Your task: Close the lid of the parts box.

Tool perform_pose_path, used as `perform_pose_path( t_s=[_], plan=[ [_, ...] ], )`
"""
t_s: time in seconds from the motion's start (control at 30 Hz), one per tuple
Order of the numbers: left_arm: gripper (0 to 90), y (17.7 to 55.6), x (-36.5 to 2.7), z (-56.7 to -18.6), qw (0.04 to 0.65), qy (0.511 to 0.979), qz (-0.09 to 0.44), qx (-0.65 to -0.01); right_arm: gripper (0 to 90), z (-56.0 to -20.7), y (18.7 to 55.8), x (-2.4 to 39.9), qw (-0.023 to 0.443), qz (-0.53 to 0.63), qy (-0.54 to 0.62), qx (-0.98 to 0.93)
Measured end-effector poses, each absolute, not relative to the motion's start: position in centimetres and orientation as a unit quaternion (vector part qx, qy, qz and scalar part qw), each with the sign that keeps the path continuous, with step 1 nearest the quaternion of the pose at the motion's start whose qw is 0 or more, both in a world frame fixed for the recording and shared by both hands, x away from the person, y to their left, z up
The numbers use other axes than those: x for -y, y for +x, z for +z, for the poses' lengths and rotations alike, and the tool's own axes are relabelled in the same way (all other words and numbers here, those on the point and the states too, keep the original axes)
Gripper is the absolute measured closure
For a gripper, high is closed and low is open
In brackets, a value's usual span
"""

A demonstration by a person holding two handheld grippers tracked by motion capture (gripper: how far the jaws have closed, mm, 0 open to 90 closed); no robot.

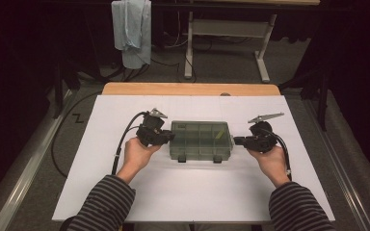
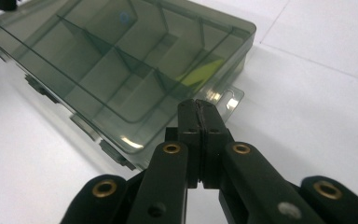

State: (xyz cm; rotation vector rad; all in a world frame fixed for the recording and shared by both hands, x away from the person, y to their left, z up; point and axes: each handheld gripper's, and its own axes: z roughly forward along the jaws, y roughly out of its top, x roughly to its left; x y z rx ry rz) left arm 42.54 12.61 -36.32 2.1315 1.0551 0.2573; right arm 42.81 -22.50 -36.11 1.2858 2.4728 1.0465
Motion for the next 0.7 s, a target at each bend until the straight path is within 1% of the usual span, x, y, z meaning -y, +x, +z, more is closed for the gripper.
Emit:
perform_pose_path(
  t_s=[0.23, 0.7],
  plan=[
    [75.4, 42.4, -12.6, -36.8, 0.362, 0.832, 0.100, -0.410, 90.0, -35.9, 42.7, 22.0, 0.083, 0.357, 0.422, -0.829],
    [75.4, 42.3, -12.0, -37.4, 0.351, 0.838, 0.108, -0.404, 90.0, -36.6, 42.8, 20.9, 0.077, 0.347, 0.416, -0.837]
  ],
)
